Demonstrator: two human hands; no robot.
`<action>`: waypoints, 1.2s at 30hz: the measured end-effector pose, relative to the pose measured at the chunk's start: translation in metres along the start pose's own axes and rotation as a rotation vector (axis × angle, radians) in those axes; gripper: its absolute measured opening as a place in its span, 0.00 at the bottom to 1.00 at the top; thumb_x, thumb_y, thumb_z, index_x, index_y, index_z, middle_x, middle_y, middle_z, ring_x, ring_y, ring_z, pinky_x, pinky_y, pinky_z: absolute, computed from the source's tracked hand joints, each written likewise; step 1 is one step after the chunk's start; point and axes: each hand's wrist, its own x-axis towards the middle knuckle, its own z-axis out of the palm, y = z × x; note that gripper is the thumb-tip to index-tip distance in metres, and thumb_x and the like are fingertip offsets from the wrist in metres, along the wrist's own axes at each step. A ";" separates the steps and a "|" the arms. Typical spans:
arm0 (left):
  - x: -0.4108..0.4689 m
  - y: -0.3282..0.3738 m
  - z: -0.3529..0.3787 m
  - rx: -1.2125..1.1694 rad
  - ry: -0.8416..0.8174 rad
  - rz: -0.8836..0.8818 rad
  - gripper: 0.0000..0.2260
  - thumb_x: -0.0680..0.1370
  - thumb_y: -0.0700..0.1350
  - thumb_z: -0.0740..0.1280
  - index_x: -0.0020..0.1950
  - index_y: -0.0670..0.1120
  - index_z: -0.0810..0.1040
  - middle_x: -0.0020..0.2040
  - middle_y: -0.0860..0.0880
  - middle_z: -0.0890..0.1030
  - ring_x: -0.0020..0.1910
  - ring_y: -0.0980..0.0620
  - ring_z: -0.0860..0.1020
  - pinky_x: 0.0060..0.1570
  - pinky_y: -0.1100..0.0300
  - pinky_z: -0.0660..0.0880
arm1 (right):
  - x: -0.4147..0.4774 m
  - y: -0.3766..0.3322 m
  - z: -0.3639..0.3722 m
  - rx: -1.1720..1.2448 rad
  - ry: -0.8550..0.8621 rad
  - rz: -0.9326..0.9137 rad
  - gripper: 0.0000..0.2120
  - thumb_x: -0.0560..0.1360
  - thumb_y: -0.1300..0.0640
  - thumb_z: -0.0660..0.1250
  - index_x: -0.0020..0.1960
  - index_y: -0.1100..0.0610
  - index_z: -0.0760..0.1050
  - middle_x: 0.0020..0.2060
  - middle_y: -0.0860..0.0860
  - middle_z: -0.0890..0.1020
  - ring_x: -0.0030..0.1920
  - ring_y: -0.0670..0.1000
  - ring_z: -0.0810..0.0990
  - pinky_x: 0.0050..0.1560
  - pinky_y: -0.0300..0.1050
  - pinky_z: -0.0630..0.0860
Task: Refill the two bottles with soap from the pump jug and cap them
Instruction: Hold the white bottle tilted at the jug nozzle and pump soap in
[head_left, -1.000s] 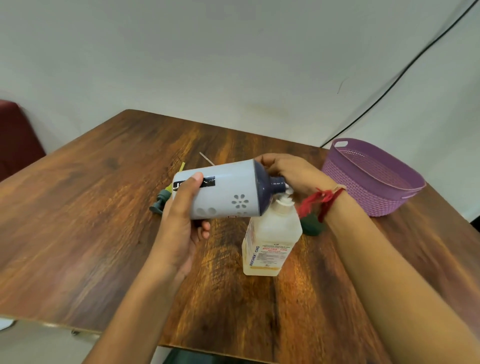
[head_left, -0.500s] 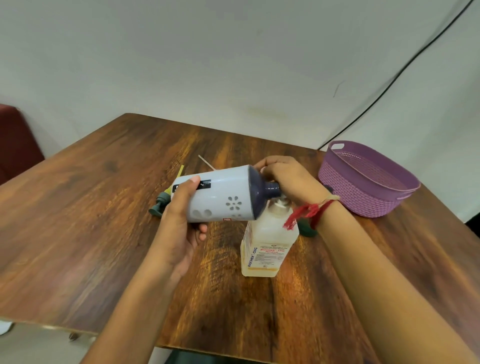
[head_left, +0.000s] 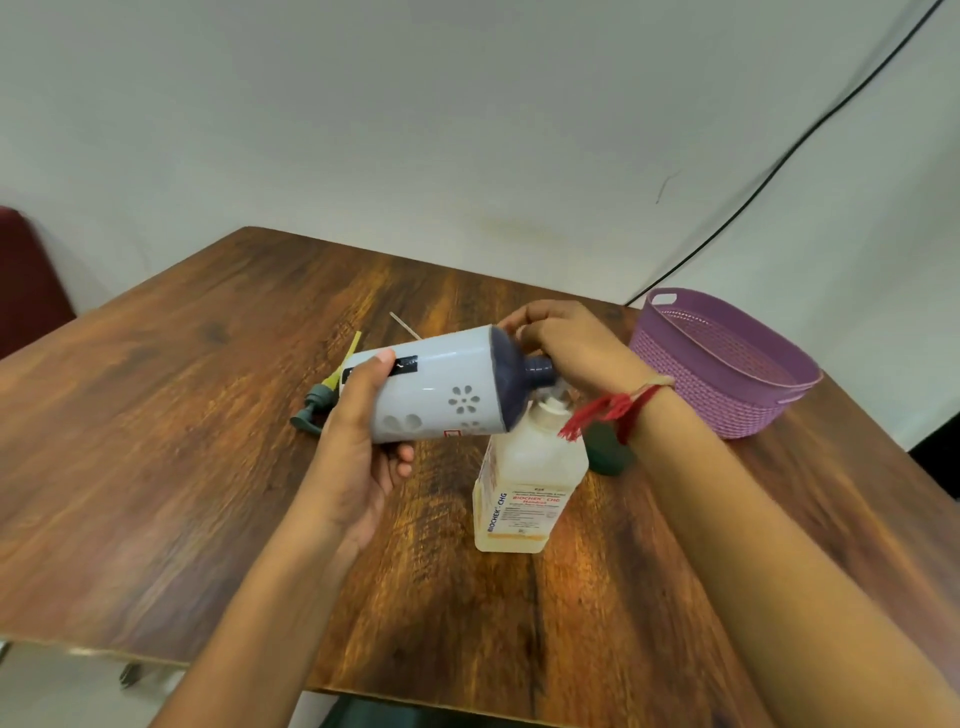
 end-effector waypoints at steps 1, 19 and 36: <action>0.000 0.001 0.001 -0.001 -0.020 0.009 0.17 0.69 0.60 0.68 0.49 0.49 0.76 0.33 0.48 0.76 0.22 0.58 0.68 0.19 0.69 0.68 | 0.003 -0.003 -0.004 -0.057 -0.017 -0.005 0.12 0.77 0.65 0.58 0.39 0.56 0.76 0.42 0.52 0.78 0.42 0.48 0.77 0.37 0.36 0.74; -0.001 0.002 -0.002 0.039 0.000 0.054 0.16 0.71 0.60 0.67 0.50 0.50 0.76 0.35 0.49 0.75 0.23 0.58 0.68 0.19 0.68 0.67 | 0.000 0.000 0.000 -0.096 -0.105 0.054 0.15 0.78 0.68 0.53 0.44 0.57 0.76 0.46 0.53 0.78 0.38 0.46 0.78 0.30 0.34 0.74; 0.000 0.006 -0.002 0.045 -0.015 0.052 0.17 0.69 0.59 0.68 0.50 0.49 0.76 0.35 0.49 0.75 0.24 0.58 0.68 0.20 0.68 0.65 | -0.002 -0.001 -0.001 -0.120 -0.067 0.056 0.15 0.79 0.67 0.52 0.43 0.55 0.75 0.45 0.52 0.76 0.39 0.49 0.76 0.25 0.33 0.73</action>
